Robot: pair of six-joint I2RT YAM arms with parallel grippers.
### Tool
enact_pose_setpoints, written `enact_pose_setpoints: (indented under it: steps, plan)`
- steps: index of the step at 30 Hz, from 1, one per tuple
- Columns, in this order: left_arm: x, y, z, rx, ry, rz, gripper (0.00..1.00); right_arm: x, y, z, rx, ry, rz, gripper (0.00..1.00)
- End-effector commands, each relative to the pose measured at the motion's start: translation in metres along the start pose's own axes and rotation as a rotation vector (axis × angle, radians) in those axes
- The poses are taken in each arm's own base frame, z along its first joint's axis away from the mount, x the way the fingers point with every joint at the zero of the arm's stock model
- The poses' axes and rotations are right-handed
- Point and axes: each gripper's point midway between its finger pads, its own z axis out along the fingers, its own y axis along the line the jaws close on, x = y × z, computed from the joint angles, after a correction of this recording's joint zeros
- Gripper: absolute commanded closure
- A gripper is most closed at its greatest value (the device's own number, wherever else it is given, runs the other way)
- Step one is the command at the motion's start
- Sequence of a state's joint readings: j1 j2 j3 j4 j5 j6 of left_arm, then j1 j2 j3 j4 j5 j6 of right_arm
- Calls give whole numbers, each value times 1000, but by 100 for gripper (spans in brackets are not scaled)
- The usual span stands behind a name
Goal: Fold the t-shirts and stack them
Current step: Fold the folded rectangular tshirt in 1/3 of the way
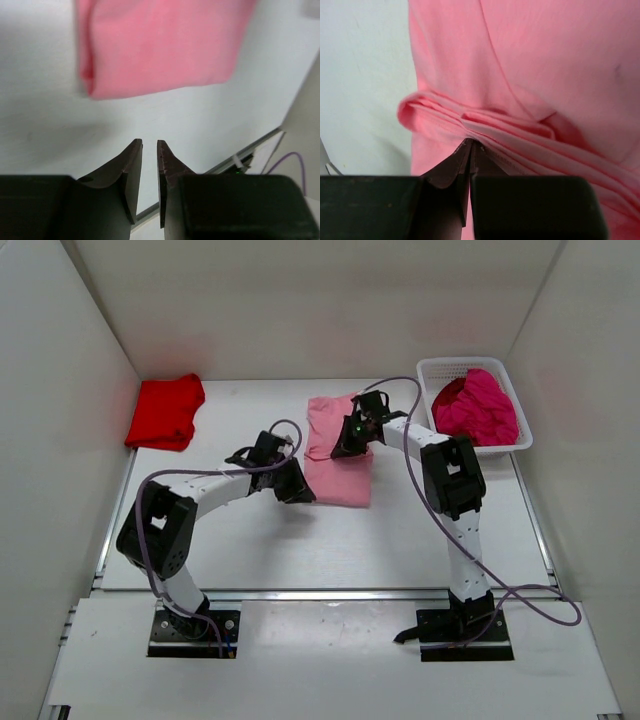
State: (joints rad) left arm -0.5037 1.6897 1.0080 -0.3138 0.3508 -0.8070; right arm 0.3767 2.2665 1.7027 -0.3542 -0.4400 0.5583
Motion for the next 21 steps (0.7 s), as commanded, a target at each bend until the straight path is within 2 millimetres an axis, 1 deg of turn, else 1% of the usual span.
enact_pose_setpoints:
  steps: [1, 3, 4, 5, 6, 7, 8, 9, 10, 11, 12, 13, 14, 15, 17, 18, 19, 20, 21]
  plan:
    - [-24, -36, -15, 86, -58, 23, 71, -52, 3, -12, 15, -141, -16, 100]
    - [-30, -42, -10, 88, -72, 22, 70, -68, -3, -17, 41, -178, -24, 100]
    - [-33, -43, -6, 90, -81, 19, 70, -69, -4, -16, 44, -178, -17, 100]
    - [-45, -52, -7, 114, -114, 17, 69, -72, -3, -16, 40, -188, -22, 100]
    - [-50, -54, -3, 120, -121, 6, 68, -73, -4, -18, 33, -187, -11, 100]
    - [-54, -58, 0, 124, -130, 8, 68, -75, 1, -22, 27, -195, -26, 100]
    - [-61, -57, 7, 107, -141, 10, 68, -70, 3, -24, 22, -180, -23, 100]
    - [-72, -55, 14, 91, -162, 19, 68, -64, 6, -27, 25, -174, -45, 100]
    - [-69, -41, 27, 42, -140, 15, 68, -55, 17, -31, 14, -172, -74, 100]
    - [-73, -42, 30, 38, -144, 14, 67, -53, 20, -36, 7, -173, -87, 100]
    - [-68, -33, 40, 19, -119, 11, 68, -43, 29, -39, 2, -168, -112, 100]
    - [-68, -29, 44, 12, -118, 8, 68, -29, 32, -36, 9, -147, -126, 100]
    - [-66, -21, 47, -4, -117, -2, 67, -31, 34, -40, 11, -158, -135, 100]
    - [-64, -10, 49, -26, -121, -10, 68, -24, 37, -37, 7, -144, -145, 100]
    - [-60, 3, 50, -44, -123, -29, 68, -17, 30, -26, 18, -123, -126, 100]
    - [-55, 10, 51, -53, -118, -34, 67, -16, 35, -25, 9, -121, -126, 100]
    - [-51, 18, 53, -70, -113, -38, 67, -16, 30, -20, 11, -111, -120, 100]
    - [-49, 20, 55, -70, -104, -41, 67, -12, 27, -14, 20, -99, -117, 100]
    - [-45, 26, 55, -80, -92, -49, 68, -12, 25, -13, 24, -95, -117, 100]
